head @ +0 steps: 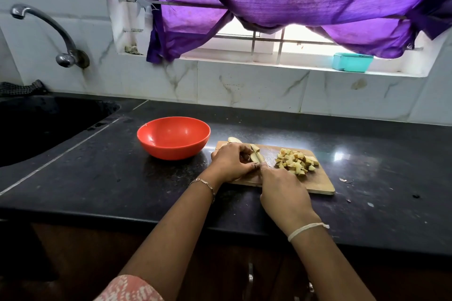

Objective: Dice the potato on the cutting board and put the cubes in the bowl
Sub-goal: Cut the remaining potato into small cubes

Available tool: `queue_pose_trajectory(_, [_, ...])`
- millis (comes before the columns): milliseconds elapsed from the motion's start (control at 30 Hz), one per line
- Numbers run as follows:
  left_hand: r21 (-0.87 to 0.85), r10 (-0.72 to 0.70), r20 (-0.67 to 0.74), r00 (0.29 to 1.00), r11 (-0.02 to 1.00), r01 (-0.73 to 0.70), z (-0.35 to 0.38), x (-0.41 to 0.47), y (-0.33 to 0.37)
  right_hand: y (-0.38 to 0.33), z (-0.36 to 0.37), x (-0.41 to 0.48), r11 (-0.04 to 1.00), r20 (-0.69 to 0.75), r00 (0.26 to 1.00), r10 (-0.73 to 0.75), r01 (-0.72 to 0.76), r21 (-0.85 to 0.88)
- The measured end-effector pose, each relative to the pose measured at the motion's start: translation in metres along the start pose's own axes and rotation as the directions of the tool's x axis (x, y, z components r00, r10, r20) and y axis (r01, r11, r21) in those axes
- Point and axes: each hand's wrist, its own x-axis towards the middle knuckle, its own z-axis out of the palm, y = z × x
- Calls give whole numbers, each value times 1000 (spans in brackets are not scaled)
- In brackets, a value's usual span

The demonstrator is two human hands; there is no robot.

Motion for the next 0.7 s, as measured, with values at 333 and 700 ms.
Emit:
queue_pose_trajectory(333, [2,-11,-8,1000,1000,11,-1,-3,1,-2,-6,4,1000,40,999,1,0,-24])
queue_pose_trajectory(700, [-14,-15,-8,1000,1000,15,-1,-6,8,1,-22,4,999,81,997,6,-2,-53])
